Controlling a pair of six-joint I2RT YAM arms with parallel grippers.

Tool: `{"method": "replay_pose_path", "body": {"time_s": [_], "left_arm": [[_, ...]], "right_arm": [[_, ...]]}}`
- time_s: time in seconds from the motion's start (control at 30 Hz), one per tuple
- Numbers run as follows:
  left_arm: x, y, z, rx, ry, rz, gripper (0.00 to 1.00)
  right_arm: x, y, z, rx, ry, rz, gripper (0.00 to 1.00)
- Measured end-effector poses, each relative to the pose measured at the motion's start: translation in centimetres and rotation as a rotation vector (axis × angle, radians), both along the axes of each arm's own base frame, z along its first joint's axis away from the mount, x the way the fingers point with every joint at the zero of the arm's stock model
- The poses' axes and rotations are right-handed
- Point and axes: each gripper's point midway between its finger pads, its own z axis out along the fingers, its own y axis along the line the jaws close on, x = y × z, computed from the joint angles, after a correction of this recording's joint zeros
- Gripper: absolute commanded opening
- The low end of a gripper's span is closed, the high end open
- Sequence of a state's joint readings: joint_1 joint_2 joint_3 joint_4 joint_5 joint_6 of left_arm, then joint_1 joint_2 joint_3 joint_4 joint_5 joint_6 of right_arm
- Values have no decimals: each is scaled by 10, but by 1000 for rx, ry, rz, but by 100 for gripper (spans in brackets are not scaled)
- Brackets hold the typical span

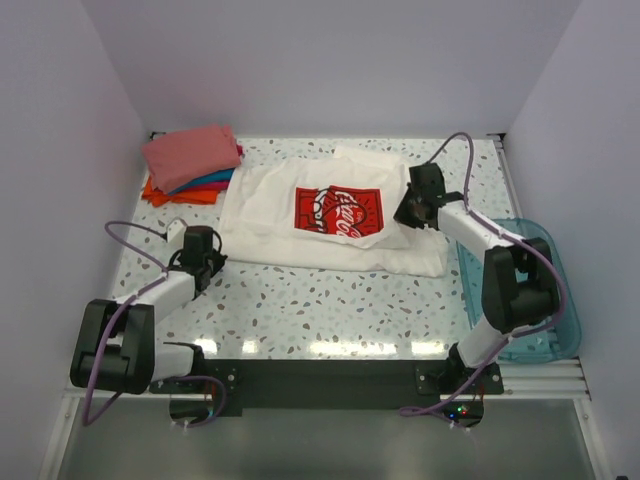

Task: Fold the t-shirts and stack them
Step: Fold the tshirt

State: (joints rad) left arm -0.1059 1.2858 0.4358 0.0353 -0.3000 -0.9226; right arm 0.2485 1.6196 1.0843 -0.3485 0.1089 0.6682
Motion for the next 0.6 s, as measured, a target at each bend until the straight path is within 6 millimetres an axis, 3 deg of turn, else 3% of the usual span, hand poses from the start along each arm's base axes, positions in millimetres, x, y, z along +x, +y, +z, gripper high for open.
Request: {"method": "replay_pose_path", "body": {"time_s": [0.23,0.33,0.37,0.43,0.47,0.57,0.6], "left_arm": [[1,1,1,7,-1,4,0],[0,2,1,7,3,4,0],[0,2,1,7,3,4,7],[-1,2,2,12,2,-1,23],[-1,2,3,15,0,-4,40],[0,2,9,18,-19,-11,58],[1,2,12,19,-27,-14,60]], "right_arm": [[44,20,-7,27,11,45,2],[64,29,-7,38,0,76,17],[69,30,-6,36,-7,84,34],[71,31,-4,29,-14,100,51],[72,31,-1,24,-20,109,60],[75,28,5,9,-39,124,66],[74,26,8,4,-43,123,65]]}}
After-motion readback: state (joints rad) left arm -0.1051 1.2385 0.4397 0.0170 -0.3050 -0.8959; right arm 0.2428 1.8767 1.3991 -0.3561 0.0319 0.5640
